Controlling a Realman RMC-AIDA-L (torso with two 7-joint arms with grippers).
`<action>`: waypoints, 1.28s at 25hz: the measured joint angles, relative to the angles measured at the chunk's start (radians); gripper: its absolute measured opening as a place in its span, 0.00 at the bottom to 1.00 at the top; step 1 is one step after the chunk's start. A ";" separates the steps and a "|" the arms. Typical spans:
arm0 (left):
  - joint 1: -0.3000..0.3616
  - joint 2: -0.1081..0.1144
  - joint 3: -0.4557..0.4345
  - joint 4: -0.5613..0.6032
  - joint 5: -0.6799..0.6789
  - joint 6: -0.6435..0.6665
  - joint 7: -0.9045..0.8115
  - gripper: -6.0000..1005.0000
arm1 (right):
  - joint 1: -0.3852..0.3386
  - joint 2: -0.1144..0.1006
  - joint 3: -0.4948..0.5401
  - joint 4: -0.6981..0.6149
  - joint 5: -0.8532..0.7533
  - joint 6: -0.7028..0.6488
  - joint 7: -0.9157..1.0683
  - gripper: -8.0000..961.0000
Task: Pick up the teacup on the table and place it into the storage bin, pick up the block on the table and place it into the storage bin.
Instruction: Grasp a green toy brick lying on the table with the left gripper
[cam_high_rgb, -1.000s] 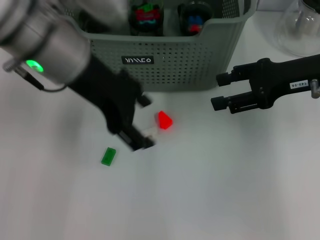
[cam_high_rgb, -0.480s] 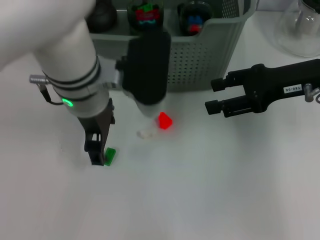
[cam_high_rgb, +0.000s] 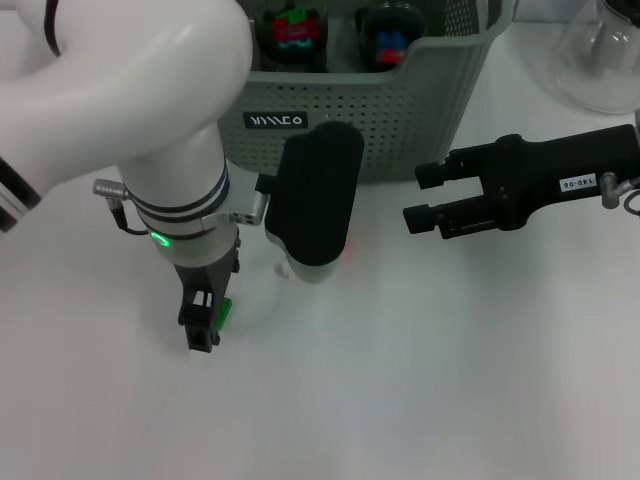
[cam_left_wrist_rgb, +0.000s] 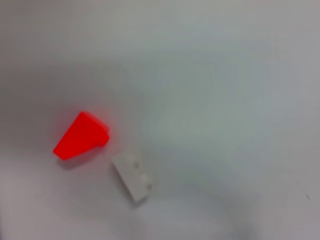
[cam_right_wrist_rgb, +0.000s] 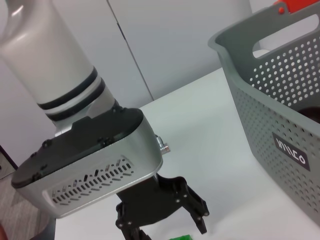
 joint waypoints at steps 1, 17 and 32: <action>-0.001 0.000 0.000 -0.007 -0.004 -0.006 0.003 0.83 | 0.000 0.000 0.000 0.000 0.000 0.000 0.000 0.81; -0.007 -0.001 -0.010 -0.079 -0.030 -0.044 0.029 0.81 | 0.000 0.001 0.006 -0.001 0.000 0.003 0.000 0.81; -0.030 0.001 -0.058 -0.136 -0.039 -0.056 0.037 0.74 | -0.003 0.003 0.007 -0.001 0.000 0.003 0.000 0.81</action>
